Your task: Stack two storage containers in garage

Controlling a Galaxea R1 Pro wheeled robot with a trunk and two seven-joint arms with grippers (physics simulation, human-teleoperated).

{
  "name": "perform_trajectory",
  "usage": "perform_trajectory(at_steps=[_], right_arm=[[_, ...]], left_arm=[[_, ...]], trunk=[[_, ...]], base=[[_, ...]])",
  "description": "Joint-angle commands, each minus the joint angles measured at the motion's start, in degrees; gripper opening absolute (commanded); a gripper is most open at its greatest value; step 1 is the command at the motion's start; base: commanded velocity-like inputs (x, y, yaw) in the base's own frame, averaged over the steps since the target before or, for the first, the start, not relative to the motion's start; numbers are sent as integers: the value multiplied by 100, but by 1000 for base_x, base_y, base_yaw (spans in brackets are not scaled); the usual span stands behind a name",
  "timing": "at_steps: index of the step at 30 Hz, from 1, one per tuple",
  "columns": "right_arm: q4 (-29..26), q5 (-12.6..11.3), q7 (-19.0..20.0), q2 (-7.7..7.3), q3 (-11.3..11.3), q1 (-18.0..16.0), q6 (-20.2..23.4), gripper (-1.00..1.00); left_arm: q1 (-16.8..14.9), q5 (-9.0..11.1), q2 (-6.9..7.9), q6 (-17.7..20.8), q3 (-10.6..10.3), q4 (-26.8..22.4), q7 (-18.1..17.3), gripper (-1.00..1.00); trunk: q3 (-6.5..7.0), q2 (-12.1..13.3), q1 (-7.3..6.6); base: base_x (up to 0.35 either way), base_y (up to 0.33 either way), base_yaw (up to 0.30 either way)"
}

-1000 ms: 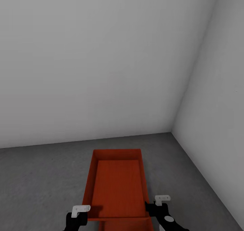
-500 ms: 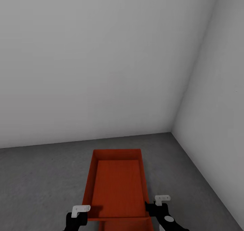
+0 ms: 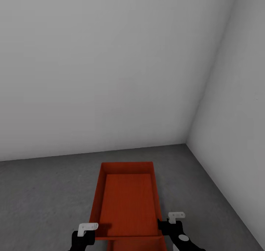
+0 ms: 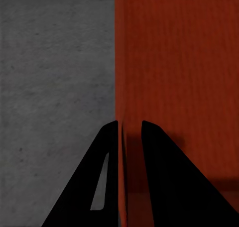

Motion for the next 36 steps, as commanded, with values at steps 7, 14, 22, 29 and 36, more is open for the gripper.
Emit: perform_trajectory(at_steps=[7,14,22,29,36], right_arm=[[5,-1,-68,-93,-42,-7,-20,-100],[2,-1,-68,-93,-40,-6,-20,-100],[2,-1,-68,-93,-42,-6,-20,-100],[1,-1,-68,-93,-48,-6,-20,-100],[1,-1,-68,-93,-49,-6,-20,-100]], left_arm=[[-4,68,0,-14,91,-1,52,-100],[-4,71,-3,-14,91,-1,53,-100],[-4,73,-3,-18,91,-4,53,-100],[-4,72,-3,-22,91,-2,53,-100],[-4,72,-3,-22,91,-1,53,-100]], trunk=[[-5,-3,0],[-5,-3,0],[-10,-3,0],[-60,-3,0],[-123,-3,0]], base=[[-7,-3,0],[-9,-4,0],[-1,0,0],[0,0,0],[0,0,0]])
